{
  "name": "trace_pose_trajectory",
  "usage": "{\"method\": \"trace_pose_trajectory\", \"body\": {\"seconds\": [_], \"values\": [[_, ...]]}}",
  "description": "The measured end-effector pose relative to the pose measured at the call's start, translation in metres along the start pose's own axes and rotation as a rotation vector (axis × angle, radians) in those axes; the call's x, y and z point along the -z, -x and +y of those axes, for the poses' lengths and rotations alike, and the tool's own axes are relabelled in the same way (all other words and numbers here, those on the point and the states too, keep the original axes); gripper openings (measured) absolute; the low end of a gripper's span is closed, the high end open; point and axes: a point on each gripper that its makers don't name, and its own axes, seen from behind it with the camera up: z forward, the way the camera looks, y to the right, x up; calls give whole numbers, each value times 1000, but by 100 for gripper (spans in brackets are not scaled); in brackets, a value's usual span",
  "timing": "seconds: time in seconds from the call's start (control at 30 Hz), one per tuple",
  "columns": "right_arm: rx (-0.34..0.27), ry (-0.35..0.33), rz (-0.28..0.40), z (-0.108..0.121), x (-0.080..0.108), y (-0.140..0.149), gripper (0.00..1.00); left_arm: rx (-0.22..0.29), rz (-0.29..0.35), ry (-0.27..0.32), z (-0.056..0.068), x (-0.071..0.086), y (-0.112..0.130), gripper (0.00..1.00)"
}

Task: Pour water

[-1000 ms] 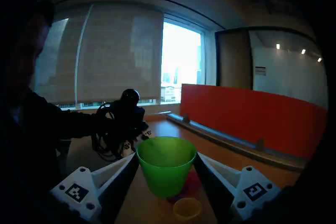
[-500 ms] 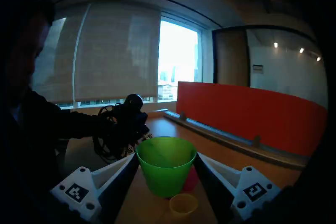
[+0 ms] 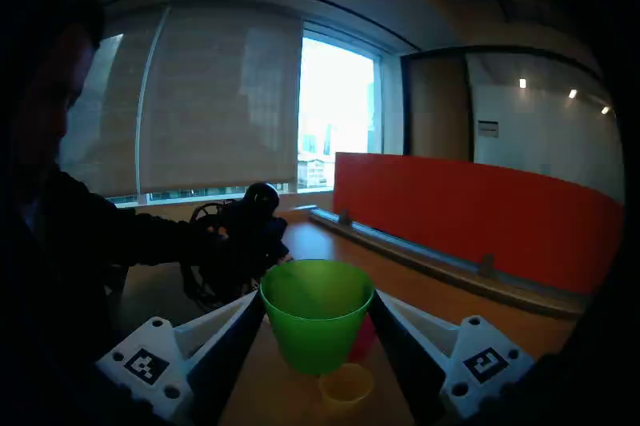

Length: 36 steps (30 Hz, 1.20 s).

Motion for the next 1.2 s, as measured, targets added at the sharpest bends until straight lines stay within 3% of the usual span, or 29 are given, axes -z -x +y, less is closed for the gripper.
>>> {"method": "trace_pose_trajectory", "body": {"seconds": [0.23, 0.6, 0.9, 1.2], "values": [[-4, 2, 0, 1, 1, 2, 92, 6, 3, 3, 3, -4, 0, 87], [-5, 8, 1, 2, 2, 1, 93, 39, 31, 13, 5, 3, -7, 87], [-3, 15, 1, 0, 5, -3, 93, 46, 122, -8, 3, 27, -37, 87], [3, 18, -5, -6, 6, -9, 93, 34, 242, -34, 6, 62, -78, 87]]}}
